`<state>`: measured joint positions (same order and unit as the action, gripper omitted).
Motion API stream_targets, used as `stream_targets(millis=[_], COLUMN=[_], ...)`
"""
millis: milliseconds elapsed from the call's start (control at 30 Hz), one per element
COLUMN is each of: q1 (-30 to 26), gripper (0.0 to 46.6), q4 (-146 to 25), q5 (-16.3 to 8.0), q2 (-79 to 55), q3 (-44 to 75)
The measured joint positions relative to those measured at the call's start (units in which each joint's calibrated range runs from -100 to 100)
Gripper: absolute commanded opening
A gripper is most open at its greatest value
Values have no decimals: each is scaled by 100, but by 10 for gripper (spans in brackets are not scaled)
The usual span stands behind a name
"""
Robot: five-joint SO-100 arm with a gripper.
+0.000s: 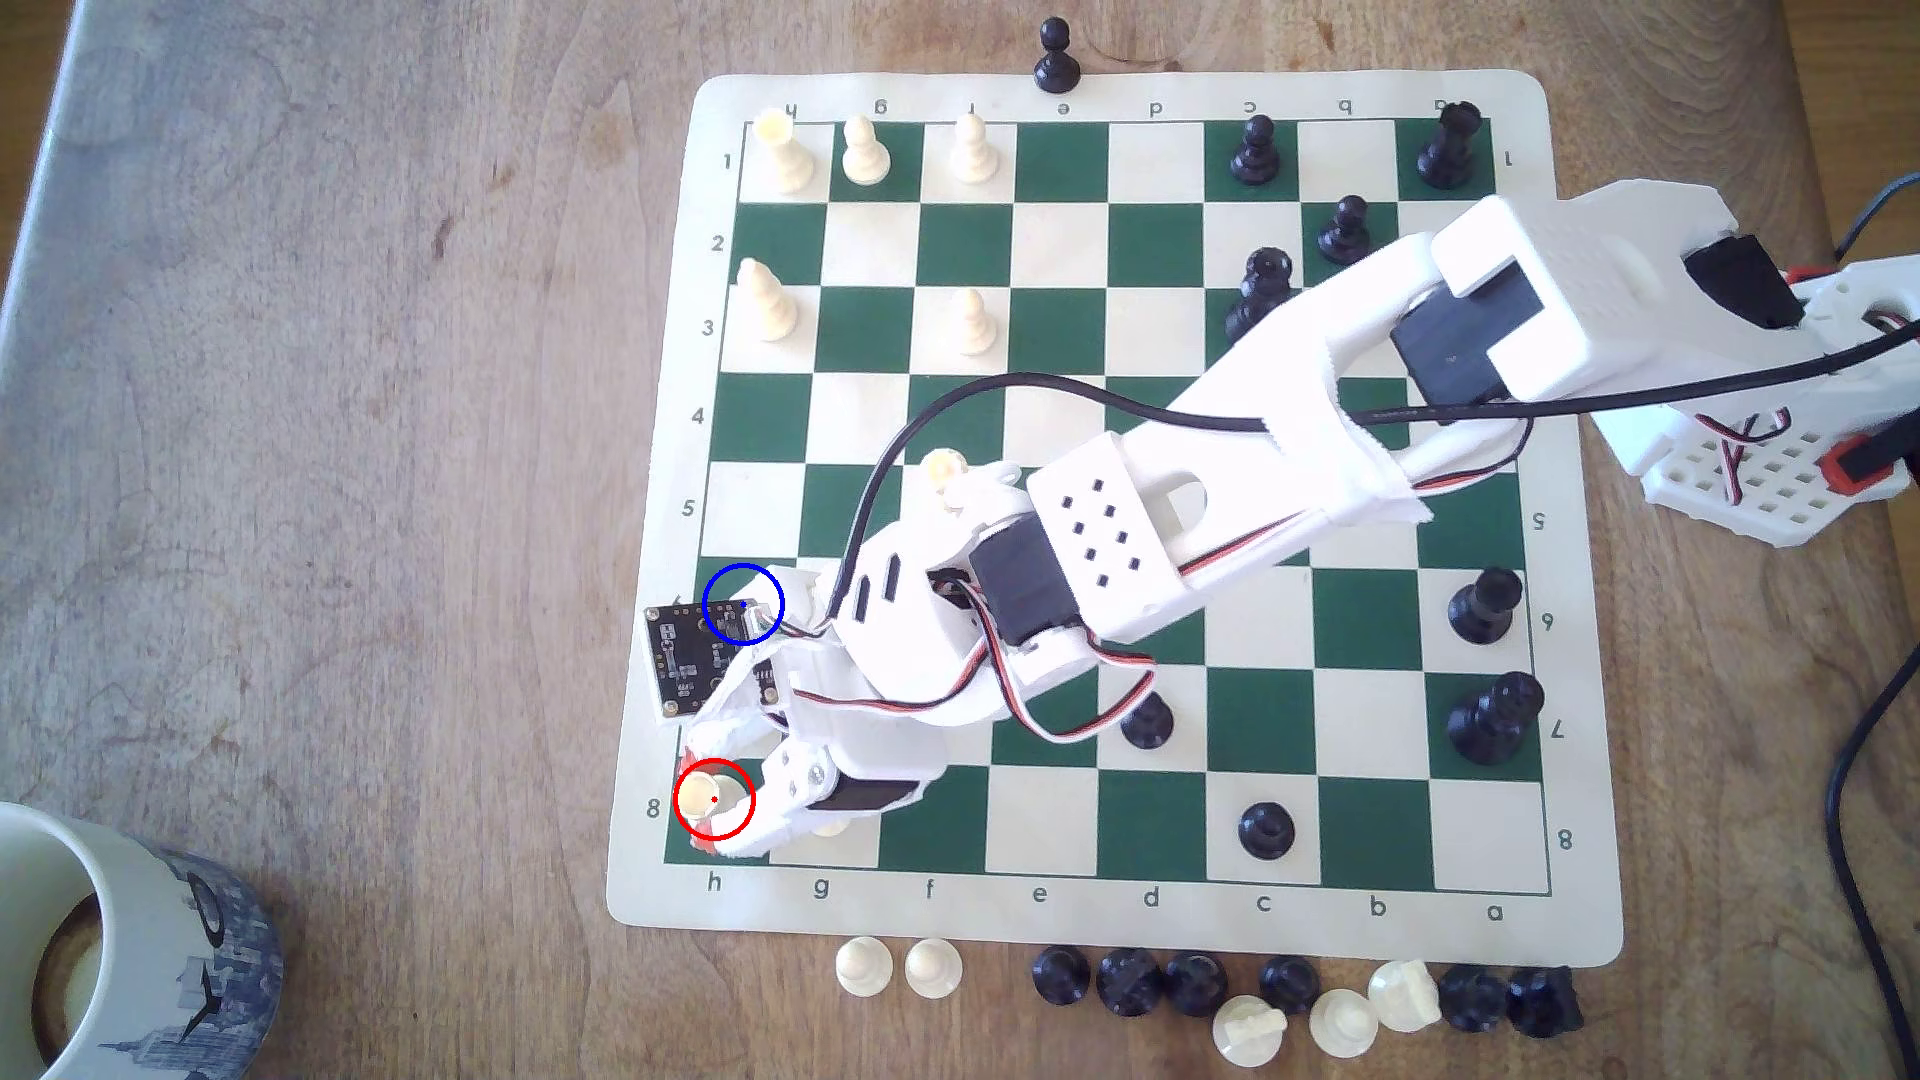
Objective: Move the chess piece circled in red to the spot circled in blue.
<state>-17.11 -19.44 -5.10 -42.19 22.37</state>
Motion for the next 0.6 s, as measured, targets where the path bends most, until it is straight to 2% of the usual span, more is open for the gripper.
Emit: stream_targets(millis=[233,600], q1=[0,-52], gripper=[3,2], q4=[0,-120], q5=[10,10], q2=[0,142], q3=[0,0])
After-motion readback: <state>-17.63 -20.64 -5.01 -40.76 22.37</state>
